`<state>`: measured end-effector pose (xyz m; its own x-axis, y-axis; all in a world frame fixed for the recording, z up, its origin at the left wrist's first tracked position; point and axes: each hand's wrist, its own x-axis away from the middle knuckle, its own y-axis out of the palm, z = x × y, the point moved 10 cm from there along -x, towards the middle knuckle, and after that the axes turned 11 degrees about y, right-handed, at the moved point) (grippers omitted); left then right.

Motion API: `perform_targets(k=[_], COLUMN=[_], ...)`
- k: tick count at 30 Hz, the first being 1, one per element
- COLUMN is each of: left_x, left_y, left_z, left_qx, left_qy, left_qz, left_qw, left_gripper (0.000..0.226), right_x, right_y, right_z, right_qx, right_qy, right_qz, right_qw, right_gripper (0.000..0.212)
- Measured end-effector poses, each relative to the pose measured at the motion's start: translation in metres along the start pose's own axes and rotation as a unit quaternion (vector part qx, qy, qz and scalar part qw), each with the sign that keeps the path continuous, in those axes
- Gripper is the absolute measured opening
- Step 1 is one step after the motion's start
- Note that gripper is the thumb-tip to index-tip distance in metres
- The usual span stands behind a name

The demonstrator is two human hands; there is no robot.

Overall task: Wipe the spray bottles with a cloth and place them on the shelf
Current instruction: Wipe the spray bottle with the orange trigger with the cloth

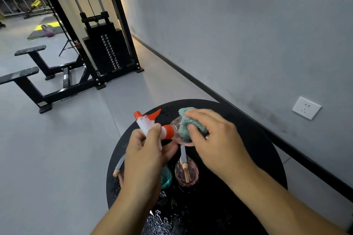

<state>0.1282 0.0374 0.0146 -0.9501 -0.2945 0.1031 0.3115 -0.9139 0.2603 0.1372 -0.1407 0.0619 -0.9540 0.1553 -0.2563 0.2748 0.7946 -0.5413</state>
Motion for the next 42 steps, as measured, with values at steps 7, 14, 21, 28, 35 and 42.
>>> perform_targets(k=[7,14,21,28,35,42], left_x=[-0.008,-0.006,-0.015,-0.015,-0.018,-0.017], left_y=[-0.006,-0.004,-0.014,-0.005,-0.008,-0.005], left_z=[0.008,0.006,0.01,0.002,0.005,0.007], left_qx=[0.023,0.029,0.018,0.005,0.012,0.022], left_qy=[0.024,0.028,0.032,0.03,0.041,0.068], left_qz=[0.011,0.009,0.016,-0.02,-0.024,-0.024], left_qw=[0.999,0.999,0.999,0.999,0.999,0.997], left_gripper=[0.017,0.021,0.02,0.023,0.026,0.021], right_x=[-0.003,0.004,-0.01,0.004,-0.008,-0.004], right_y=[-0.007,0.002,-0.024,-0.004,-0.026,-0.015], right_z=[0.004,-0.006,0.026,0.006,0.03,0.017], right_qx=[0.001,0.008,-0.039,-0.009,-0.056,-0.037], right_qy=[-0.009,-0.048,0.041,-0.023,0.063,0.027], right_qz=[0.018,0.004,0.057,-0.01,0.044,0.004], right_qw=[1.0,0.999,0.997,1.0,0.995,0.999], right_gripper=[0.036,0.038,0.034,0.036,0.033,0.033])
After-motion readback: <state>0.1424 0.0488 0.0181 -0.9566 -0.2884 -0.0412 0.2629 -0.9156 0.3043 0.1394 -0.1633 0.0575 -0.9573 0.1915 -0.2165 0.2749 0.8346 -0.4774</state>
